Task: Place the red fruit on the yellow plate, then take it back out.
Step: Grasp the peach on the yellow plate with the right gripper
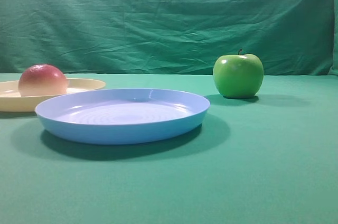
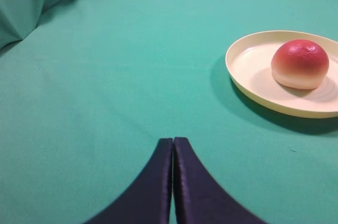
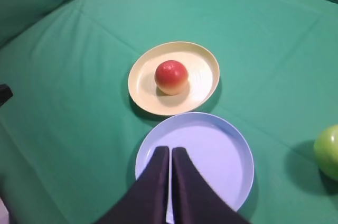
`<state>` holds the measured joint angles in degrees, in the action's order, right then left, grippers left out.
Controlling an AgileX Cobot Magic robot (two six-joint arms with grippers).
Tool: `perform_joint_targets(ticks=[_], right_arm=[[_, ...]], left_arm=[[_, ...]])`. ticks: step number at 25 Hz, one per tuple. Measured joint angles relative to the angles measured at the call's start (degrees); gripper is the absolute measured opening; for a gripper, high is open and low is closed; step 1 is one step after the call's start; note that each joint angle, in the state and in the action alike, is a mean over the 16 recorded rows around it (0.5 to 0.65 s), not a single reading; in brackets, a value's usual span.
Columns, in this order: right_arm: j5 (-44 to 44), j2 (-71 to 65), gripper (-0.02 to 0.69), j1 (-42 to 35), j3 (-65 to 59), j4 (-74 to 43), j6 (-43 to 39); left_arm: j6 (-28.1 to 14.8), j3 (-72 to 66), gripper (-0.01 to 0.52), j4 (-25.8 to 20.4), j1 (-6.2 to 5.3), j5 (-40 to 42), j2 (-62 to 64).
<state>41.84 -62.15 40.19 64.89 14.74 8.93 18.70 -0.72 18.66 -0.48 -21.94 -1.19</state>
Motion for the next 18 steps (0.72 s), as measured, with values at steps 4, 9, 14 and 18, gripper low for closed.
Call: perform_joint_targets(ticks=[4, 9, 14, 18], right_arm=[[0.69, 7.65, 0.0, -1.26, -4.16, -2.16, -2.31], [3.45, 15.77, 0.0, -3.37, -6.33, -7.02, -6.64], [4.82, 23.32, 0.0, -7.75, -8.47, -11.81, -10.61], [3.21, 29.33, 0.0, -13.0, -12.29, -14.78, -13.2]], left_arm=[[0.0, 0.0, 0.0, 0.0, 0.0, 0.0, 0.0], [0.0, 0.0, 0.0, 0.0, 0.0, 0.0, 0.0], [0.0, 0.0, 0.0, 0.0, 0.0, 0.0, 0.0], [0.0, 0.0, 0.0, 0.0, 0.0, 0.0, 0.0]])
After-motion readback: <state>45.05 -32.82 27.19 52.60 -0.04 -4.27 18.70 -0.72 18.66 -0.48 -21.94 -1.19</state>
